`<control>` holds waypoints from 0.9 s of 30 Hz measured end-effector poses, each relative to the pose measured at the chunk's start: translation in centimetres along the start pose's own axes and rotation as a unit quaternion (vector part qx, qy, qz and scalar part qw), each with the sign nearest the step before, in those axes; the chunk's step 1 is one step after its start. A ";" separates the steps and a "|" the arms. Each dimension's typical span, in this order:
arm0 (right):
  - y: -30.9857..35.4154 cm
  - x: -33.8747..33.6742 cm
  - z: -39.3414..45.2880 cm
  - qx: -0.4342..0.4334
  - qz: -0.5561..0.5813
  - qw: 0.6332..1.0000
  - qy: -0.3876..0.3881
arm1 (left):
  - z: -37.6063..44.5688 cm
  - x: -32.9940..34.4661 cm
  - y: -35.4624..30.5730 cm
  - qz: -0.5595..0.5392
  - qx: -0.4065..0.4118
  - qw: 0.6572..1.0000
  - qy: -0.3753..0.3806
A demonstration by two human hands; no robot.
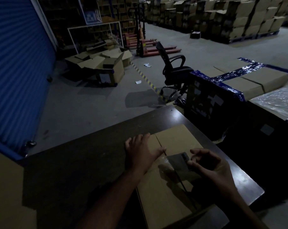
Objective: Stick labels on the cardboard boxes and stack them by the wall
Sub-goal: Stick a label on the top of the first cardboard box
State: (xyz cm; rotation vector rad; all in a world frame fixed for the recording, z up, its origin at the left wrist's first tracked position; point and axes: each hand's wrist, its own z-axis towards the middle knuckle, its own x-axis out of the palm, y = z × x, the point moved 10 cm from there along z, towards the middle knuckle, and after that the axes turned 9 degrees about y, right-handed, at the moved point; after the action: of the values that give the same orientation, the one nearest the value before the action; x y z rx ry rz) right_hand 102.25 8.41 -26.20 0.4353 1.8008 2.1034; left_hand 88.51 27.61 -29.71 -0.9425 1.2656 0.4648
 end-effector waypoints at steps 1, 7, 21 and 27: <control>0.6 -0.1 -0.2 -0.005 0.018 1.000 -0.009 | 0.0 -0.1 0.1 0.003 -0.002 1.000 -0.002; 8.8 -4.7 -1.0 -0.096 0.008 0.991 -0.095 | 0.9 -0.1 0.3 0.017 0.000 1.000 0.009; -5.3 -13.9 -13.7 0.152 0.209 0.903 -0.343 | -4.3 -4.0 -8.3 -0.142 0.150 0.973 -0.105; -9.8 -16.4 -24.6 0.174 0.281 0.820 -0.468 | -13.1 -1.5 -20.8 -0.259 0.367 0.893 -0.025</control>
State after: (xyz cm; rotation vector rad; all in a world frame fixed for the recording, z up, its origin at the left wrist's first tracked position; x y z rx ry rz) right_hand 106.72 -19.25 -39.83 1.8968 1.4706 1.3195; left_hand 96.06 5.66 -21.43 -0.5648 0.9620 -0.3985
